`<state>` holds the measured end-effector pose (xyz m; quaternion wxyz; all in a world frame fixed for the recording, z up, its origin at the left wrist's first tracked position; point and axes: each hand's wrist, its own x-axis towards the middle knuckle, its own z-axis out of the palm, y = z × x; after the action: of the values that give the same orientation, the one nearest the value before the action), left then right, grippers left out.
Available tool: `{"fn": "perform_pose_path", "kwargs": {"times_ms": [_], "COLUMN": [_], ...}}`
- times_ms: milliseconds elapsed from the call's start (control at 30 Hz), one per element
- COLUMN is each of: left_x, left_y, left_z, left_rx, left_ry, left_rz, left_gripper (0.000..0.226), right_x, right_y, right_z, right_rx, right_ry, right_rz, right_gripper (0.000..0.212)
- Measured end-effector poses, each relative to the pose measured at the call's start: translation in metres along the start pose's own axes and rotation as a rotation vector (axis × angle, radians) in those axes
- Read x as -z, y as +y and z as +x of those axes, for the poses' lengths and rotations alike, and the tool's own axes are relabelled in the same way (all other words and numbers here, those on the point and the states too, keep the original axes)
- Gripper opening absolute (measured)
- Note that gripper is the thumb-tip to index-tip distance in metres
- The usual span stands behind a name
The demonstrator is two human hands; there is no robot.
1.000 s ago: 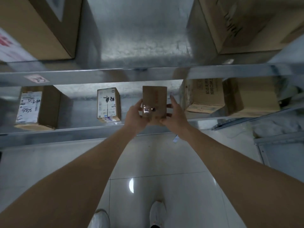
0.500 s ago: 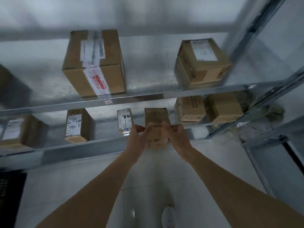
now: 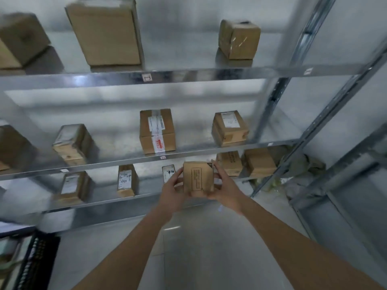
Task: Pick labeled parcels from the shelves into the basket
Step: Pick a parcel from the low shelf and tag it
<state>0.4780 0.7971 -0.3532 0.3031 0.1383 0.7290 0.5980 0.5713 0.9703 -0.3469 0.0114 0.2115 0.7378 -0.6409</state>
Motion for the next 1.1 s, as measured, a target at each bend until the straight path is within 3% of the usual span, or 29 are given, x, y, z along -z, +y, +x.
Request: {"fn": "perform_pose_path", "kwargs": {"times_ms": [67, 167, 233, 367, 433, 733, 900, 1100], "left_x": [-0.002, -0.01, -0.014, -0.011, -0.004, 0.078, 0.167, 0.305], "left_y": [0.021, 0.052, 0.067, 0.088, 0.096, 0.108, 0.106, 0.091], "left_z": [-0.028, -0.068, -0.094, -0.143, -0.163, -0.25, -0.303, -0.389], "left_rx": [-0.001, 0.011, -0.029, -0.087, -0.085, -0.074, -0.113, -0.133], "left_ry": [0.029, 0.122, 0.176, 0.208, 0.205, 0.228, 0.326, 0.429], "left_rz": [-0.058, -0.182, -0.178, -0.183, -0.187, -0.318, -0.34, -0.342], "left_gripper": [0.059, 0.033, 0.035, 0.027, 0.023, 0.052, 0.04, 0.027], "right_x": [-0.004, -0.007, -0.01, -0.019, -0.025, -0.098, -0.2, -0.363], "right_y": [-0.019, -0.048, -0.062, -0.086, -0.101, -0.17, -0.208, -0.244], "right_z": [-0.024, -0.061, -0.083, -0.122, -0.14, -0.189, -0.192, -0.204], "right_rx": [0.006, 0.04, 0.057, 0.092, 0.129, 0.262, 0.377, 0.436], "right_ry": [0.026, 0.108, 0.141, 0.157, 0.14, -0.019, -0.07, -0.16], "right_rz": [0.007, 0.016, 0.002, -0.034, -0.057, -0.294, -0.489, -0.54], "right_gripper": [0.106, 0.072, 0.057, 0.046, 0.047, 0.063, 0.069, 0.082]}}
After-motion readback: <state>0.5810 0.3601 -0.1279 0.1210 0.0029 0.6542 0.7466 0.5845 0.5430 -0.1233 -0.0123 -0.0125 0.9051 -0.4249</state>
